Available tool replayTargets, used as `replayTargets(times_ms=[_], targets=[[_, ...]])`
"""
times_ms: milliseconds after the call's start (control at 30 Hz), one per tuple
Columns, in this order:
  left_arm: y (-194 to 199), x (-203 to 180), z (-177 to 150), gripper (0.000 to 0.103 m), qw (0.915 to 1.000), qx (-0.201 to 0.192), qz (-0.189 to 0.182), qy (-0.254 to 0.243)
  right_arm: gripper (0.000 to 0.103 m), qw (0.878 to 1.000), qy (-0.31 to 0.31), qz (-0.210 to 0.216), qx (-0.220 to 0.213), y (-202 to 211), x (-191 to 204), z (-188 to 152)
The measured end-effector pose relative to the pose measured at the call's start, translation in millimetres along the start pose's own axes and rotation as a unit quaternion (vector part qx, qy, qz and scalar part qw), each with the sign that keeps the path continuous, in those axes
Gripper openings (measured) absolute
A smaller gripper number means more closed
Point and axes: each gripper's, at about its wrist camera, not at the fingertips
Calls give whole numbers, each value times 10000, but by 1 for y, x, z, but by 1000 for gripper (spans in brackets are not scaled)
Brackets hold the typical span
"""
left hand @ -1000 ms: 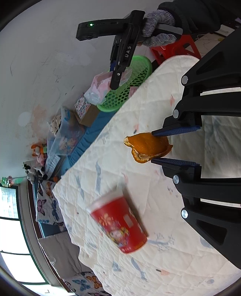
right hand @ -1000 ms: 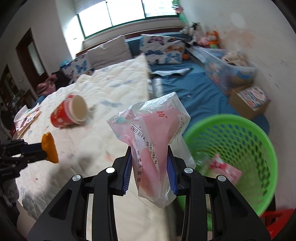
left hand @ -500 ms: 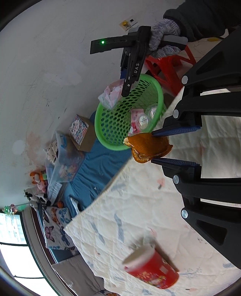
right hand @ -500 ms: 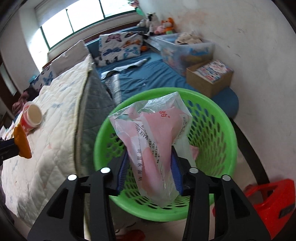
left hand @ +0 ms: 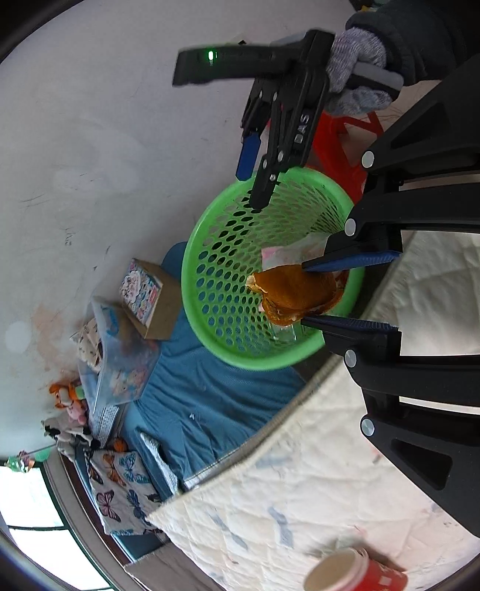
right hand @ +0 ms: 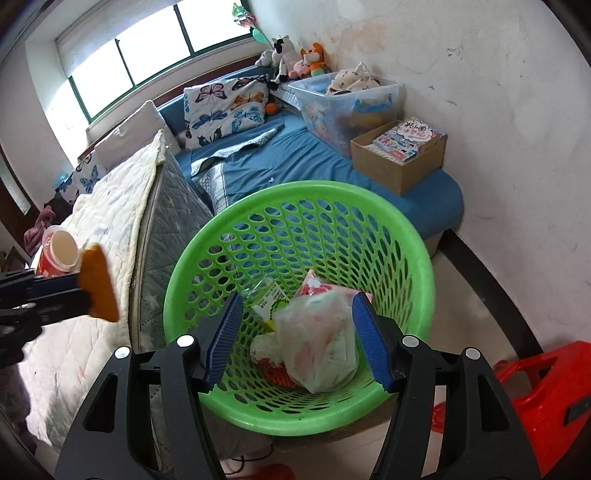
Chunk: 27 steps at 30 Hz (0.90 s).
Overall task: Collect trash
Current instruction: 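Carry the orange peel over the green basket and open the left tool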
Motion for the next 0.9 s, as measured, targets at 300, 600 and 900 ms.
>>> replayTargets(times_ms=[300, 600, 900], targets=[[-33, -21, 1, 24, 9994, 302, 58, -124, 64, 9999, -67, -59, -141, 17, -12, -6], [-44, -33, 1, 31, 9991, 347, -41, -236, 64, 9998, -124, -23, -147, 19, -15, -12], [-24, -25, -14, 45, 9986, 172, -2, -495, 64, 9999, -48, 56, -134, 21, -5, -16]])
Point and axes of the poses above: each gripper's, at about its wrist camera, not at the fingertips, and y roughly against the way its jaws point, x to its left, z to its top, and after that the axes turned 14 degrees about y, right-handed
